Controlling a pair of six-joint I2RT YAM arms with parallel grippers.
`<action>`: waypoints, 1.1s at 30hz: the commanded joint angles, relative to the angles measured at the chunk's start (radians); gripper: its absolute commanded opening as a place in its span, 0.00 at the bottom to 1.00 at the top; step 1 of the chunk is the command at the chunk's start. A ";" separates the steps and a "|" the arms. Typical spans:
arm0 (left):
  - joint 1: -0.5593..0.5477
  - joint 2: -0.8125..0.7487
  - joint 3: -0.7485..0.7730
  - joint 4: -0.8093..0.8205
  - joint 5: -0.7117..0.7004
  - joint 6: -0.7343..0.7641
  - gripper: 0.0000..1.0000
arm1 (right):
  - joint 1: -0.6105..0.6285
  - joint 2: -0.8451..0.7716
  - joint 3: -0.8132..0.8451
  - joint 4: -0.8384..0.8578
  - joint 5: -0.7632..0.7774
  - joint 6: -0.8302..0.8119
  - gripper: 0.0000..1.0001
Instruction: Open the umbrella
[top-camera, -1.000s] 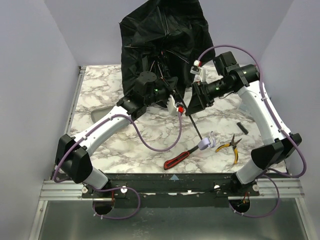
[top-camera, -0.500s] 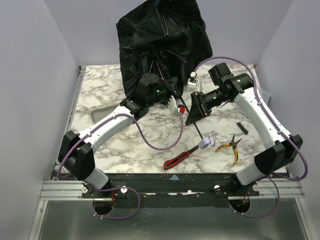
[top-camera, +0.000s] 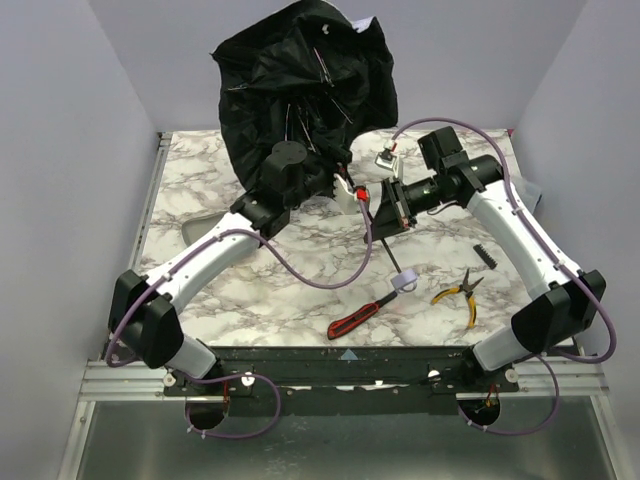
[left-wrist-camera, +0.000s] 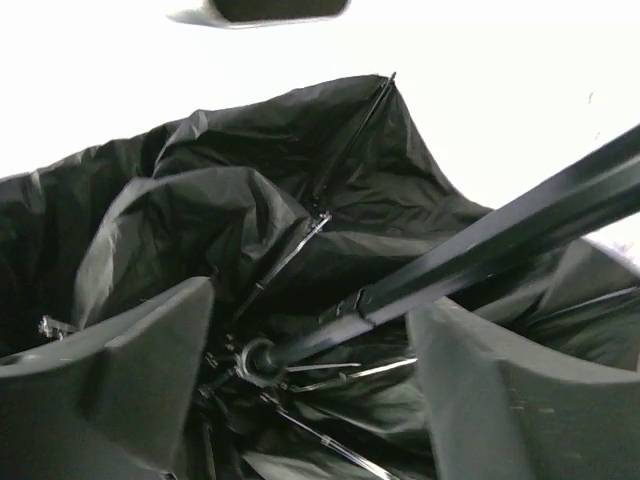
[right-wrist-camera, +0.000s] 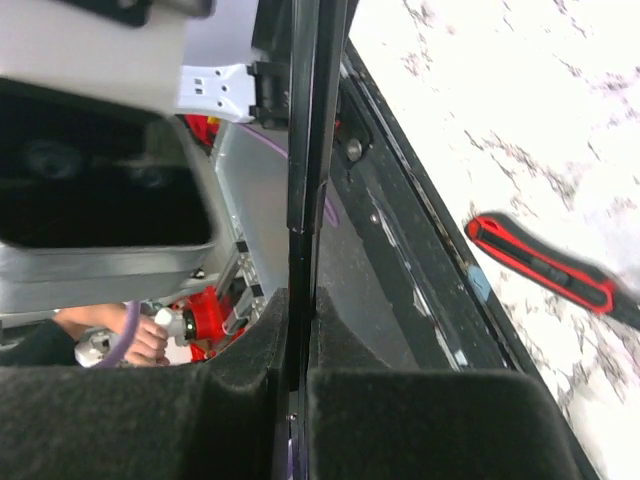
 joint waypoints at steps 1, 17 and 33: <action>0.017 -0.130 -0.039 -0.048 0.007 -0.346 0.90 | -0.001 -0.070 -0.038 0.353 -0.123 0.150 0.00; 0.336 -0.120 0.081 0.124 0.388 -2.186 0.79 | -0.004 -0.139 -0.203 0.795 -0.209 0.447 0.00; 0.320 0.055 0.128 0.338 0.172 -2.569 0.72 | -0.003 -0.145 -0.228 0.842 -0.245 0.436 0.00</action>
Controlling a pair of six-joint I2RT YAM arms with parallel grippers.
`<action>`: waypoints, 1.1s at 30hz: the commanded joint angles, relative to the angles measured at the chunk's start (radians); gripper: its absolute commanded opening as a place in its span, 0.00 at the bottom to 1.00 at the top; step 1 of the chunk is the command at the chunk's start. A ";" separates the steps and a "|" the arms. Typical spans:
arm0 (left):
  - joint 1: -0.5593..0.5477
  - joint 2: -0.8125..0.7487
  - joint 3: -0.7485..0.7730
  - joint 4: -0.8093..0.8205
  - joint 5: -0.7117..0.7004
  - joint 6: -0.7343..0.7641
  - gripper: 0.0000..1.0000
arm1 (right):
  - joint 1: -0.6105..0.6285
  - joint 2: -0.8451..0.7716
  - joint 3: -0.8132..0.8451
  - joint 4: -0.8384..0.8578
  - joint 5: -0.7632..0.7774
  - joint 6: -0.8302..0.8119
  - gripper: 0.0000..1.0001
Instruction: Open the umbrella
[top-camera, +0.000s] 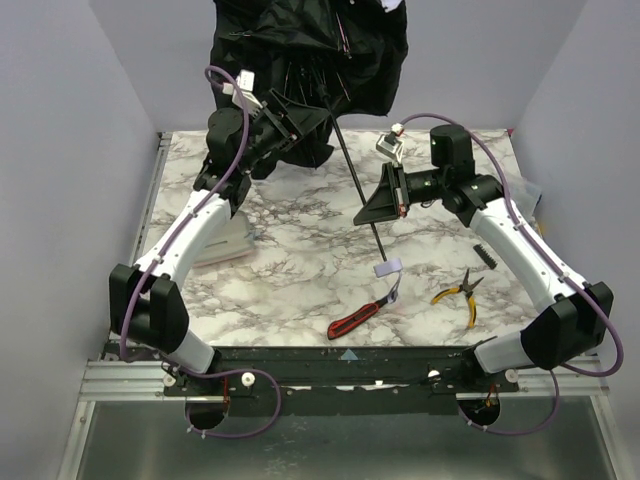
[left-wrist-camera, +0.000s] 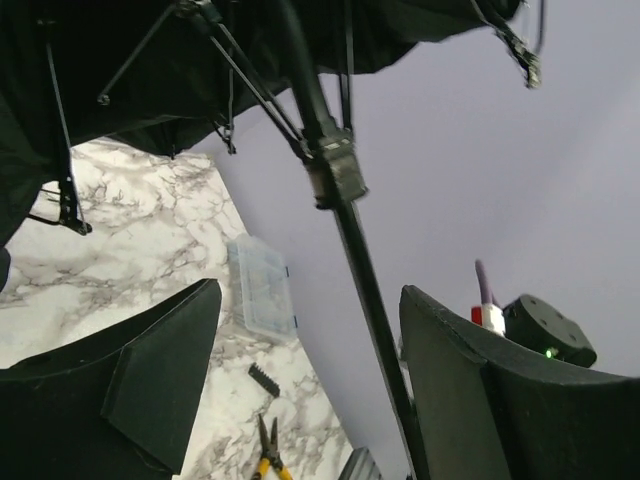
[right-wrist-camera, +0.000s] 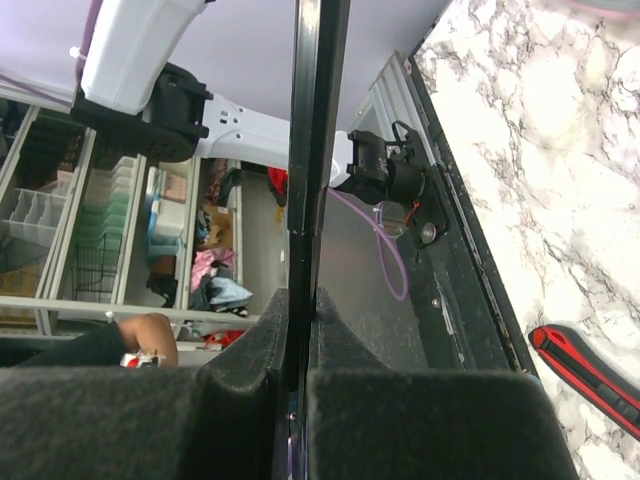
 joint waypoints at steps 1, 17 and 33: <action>-0.017 0.051 0.068 0.071 -0.061 -0.092 0.72 | -0.002 -0.041 -0.013 0.142 -0.058 -0.046 0.00; -0.028 0.159 0.174 0.104 -0.122 -0.130 0.29 | 0.010 -0.053 -0.043 0.114 -0.081 -0.107 0.00; 0.122 0.186 0.336 0.046 -0.182 -0.076 0.30 | 0.049 -0.023 -0.027 -0.354 -0.035 -0.567 0.00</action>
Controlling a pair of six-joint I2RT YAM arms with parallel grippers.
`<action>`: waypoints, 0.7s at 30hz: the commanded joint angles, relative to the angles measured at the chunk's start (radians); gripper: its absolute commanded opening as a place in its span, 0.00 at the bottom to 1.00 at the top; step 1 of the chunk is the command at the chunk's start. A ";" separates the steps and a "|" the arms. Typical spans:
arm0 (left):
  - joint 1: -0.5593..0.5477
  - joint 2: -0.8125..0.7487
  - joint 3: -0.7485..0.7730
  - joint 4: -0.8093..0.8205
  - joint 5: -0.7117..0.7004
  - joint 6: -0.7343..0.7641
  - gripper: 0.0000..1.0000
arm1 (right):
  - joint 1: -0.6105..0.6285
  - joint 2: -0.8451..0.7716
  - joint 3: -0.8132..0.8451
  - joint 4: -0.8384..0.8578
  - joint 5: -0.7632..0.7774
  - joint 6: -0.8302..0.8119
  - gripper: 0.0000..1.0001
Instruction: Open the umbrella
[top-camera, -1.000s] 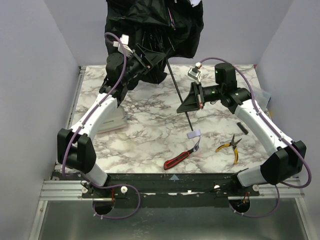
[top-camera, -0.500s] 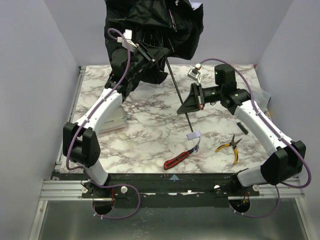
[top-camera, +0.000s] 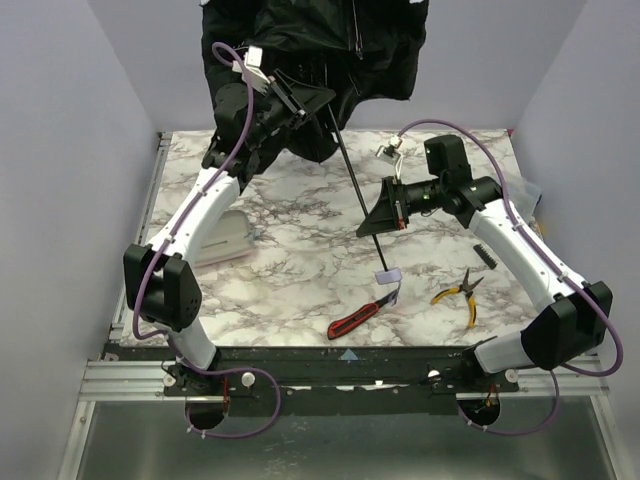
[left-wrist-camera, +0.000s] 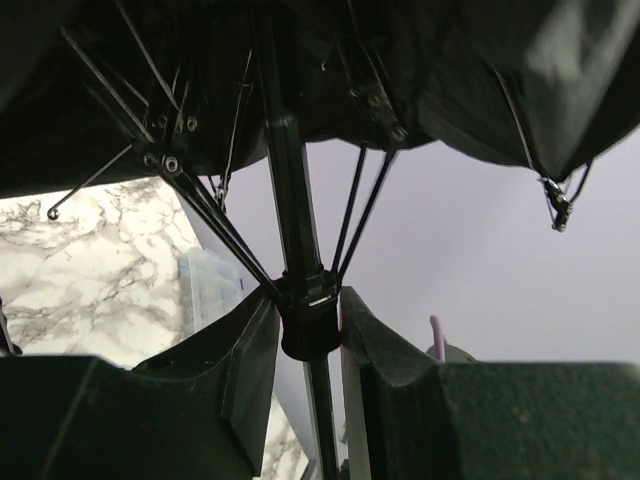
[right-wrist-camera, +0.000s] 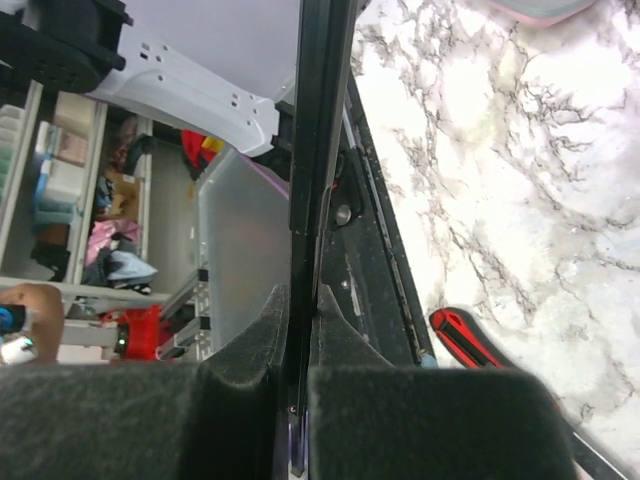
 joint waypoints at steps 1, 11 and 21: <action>0.138 0.015 0.117 0.061 -0.193 0.052 0.30 | 0.043 -0.019 -0.006 -0.200 -0.096 -0.211 0.00; 0.193 0.012 0.198 0.089 -0.205 0.175 0.25 | 0.095 0.043 0.075 -0.107 -0.087 -0.170 0.00; 0.204 -0.026 0.226 0.043 -0.293 0.367 0.23 | 0.119 0.057 0.074 0.115 -0.092 -0.009 0.00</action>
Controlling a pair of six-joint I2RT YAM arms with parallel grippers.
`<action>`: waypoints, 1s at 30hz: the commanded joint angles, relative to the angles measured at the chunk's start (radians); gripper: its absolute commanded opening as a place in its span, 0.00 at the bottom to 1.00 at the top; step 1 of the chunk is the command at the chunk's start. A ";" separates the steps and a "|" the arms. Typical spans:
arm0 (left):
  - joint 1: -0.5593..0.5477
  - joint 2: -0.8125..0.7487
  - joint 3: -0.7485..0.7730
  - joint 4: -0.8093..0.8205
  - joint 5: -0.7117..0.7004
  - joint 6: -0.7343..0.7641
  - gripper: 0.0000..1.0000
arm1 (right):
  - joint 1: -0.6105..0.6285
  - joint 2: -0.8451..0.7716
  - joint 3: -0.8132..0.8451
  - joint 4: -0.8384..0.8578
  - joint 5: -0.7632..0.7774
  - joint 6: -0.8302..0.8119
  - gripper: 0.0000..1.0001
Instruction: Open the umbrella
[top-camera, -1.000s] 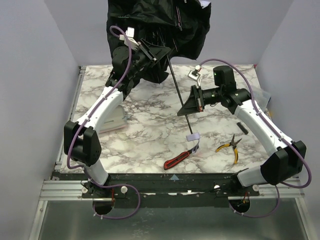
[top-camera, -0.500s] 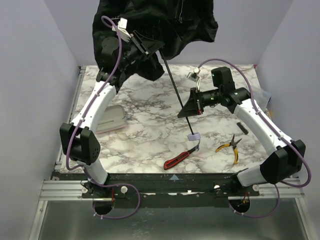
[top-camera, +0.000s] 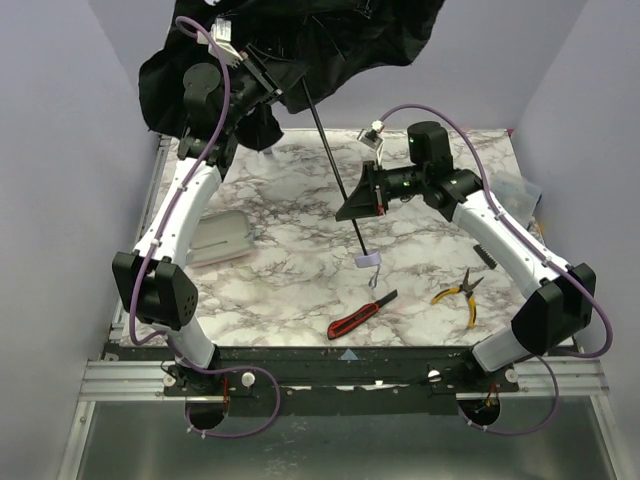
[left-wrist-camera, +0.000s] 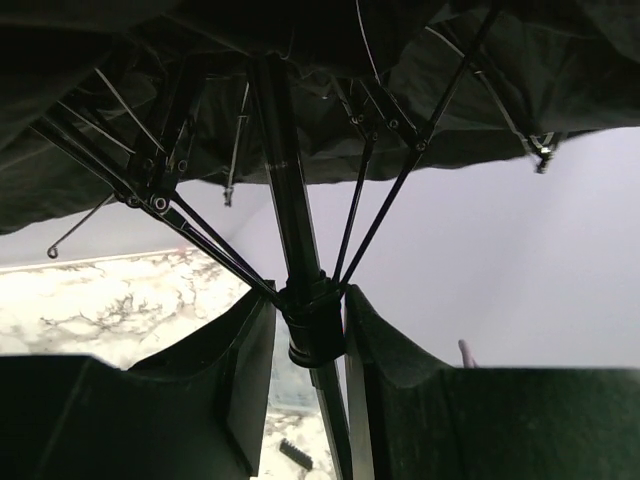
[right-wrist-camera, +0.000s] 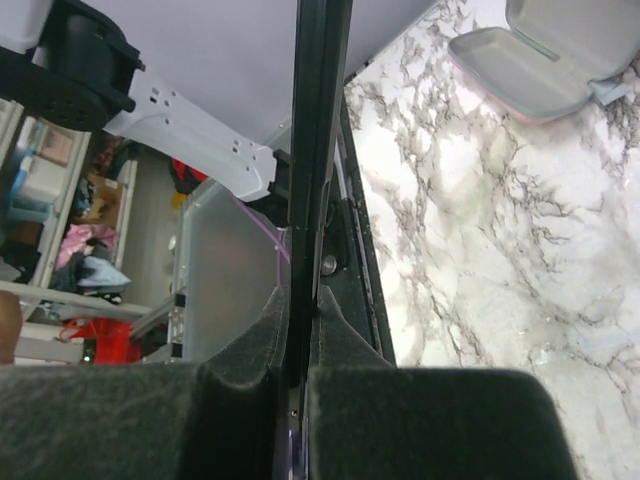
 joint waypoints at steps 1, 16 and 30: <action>0.099 -0.031 0.074 0.108 -0.316 0.204 0.23 | 0.044 -0.047 -0.016 -0.183 -0.119 -0.172 0.00; 0.103 -0.208 -0.182 0.045 0.212 0.970 0.57 | -0.020 -0.118 -0.035 -0.175 -0.122 -0.124 0.00; 0.020 -0.521 -0.603 -0.184 0.335 2.370 0.68 | -0.046 -0.123 -0.119 0.122 -0.172 0.136 0.00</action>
